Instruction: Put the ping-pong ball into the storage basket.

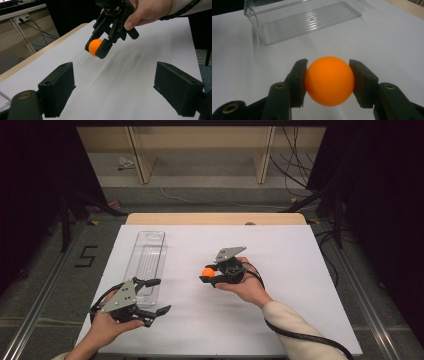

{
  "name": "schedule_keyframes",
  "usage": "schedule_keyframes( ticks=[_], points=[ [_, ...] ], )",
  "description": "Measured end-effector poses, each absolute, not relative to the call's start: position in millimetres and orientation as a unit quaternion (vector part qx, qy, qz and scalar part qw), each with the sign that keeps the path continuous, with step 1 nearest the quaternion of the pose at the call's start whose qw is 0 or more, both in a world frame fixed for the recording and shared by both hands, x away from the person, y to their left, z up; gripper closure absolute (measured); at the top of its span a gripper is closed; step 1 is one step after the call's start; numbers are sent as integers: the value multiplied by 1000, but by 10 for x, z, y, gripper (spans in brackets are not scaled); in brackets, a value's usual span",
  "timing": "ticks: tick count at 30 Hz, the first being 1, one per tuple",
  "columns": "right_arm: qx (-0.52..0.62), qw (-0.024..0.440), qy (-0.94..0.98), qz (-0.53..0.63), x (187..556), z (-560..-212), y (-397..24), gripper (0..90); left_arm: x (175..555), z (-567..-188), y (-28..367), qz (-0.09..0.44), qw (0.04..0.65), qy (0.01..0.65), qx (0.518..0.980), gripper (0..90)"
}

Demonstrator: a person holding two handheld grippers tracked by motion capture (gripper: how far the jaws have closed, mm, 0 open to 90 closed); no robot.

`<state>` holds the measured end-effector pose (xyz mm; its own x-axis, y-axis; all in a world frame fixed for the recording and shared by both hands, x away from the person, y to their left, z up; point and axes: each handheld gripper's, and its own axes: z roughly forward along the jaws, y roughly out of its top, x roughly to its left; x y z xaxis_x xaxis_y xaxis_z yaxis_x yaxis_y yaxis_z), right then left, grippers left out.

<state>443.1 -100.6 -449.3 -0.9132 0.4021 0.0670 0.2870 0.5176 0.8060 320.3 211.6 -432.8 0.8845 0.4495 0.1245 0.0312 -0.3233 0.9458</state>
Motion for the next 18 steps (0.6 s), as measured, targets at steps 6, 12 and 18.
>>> schedule_keyframes(
  ticks=[6, 12, 18],
  points=[
    [198, 65, 867, 452, 4450, -4487, -965, 514, 3204, -4328, 2116, 186, 561, 152, 792, 163],
    [199, 66, 866, 454, 4470, -4472, -927, 514, 3203, -4327, 2116, 186, 562, 152, 792, 162],
    [197, 66, 866, 456, 4492, -4469, -885, 514, 3203, -4328, 2115, 186, 562, 152, 792, 163]
  ],
)
